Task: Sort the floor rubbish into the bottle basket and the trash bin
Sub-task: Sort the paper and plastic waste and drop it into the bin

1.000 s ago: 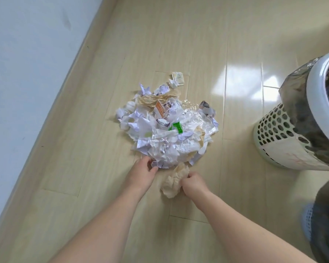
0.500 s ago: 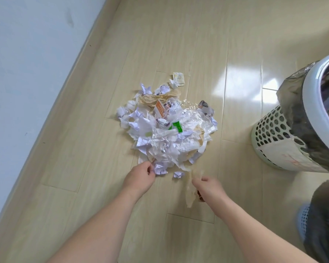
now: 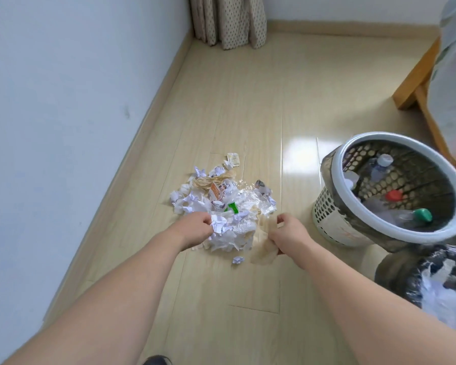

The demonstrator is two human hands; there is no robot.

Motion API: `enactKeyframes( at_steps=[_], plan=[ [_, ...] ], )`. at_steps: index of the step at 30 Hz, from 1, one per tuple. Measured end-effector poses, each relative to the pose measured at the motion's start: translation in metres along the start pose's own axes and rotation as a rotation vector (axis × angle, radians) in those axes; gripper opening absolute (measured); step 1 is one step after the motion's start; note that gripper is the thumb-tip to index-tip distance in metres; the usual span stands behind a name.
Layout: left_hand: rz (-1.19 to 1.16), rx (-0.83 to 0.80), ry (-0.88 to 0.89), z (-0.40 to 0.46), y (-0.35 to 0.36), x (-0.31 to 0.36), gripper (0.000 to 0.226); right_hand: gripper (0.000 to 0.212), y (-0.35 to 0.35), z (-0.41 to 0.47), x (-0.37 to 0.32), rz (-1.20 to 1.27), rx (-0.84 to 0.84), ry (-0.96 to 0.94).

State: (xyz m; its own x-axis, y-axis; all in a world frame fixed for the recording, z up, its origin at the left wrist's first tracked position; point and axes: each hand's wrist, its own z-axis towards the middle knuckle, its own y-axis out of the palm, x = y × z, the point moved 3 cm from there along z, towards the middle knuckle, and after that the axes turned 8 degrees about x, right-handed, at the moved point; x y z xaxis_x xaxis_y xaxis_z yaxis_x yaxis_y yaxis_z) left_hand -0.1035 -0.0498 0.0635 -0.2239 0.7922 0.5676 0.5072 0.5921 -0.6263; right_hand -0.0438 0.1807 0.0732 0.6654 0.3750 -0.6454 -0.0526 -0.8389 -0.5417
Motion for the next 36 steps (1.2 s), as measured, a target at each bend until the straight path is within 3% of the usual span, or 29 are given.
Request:
enactKeyframes(
  at_steps=[8, 12, 17, 22, 26, 31, 36],
  plan=[
    [-0.069, 0.026, 0.196, -0.092, -0.004, 0.171, 0.011, 0.02, -0.156, -0.066, -0.001, 0.015, 0.193, -0.06],
    [0.006, -0.029, 0.317, -0.14, 0.053, 0.266, 0.006, 0.019, -0.241, -0.097, 0.056, 0.067, 0.332, -0.027],
    [0.212, -0.092, 0.461, -0.177, 0.152, 0.327, 0.007, 0.014, -0.3, -0.117, 0.148, 0.192, 0.463, 0.141],
    [0.354, -0.15, 0.514, -0.191, 0.239, 0.352, 0.014, 0.018, -0.33, -0.127, 0.219, 0.314, 0.533, 0.254],
    [0.522, -0.179, 0.525, -0.182, 0.278, 0.36, 0.019, 0.042, -0.34, -0.13, 0.255, 0.357, 0.534, 0.289],
    [0.622, -0.196, 0.52, -0.169, 0.27, 0.351, 0.026, 0.049, -0.327, -0.127, 0.258, 0.266, 0.584, 0.241],
    [0.609, -0.172, 0.432, -0.149, 0.211, 0.318, 0.025, 0.039, -0.286, -0.112, 0.201, 0.057, 0.571, 0.032]
  ],
)
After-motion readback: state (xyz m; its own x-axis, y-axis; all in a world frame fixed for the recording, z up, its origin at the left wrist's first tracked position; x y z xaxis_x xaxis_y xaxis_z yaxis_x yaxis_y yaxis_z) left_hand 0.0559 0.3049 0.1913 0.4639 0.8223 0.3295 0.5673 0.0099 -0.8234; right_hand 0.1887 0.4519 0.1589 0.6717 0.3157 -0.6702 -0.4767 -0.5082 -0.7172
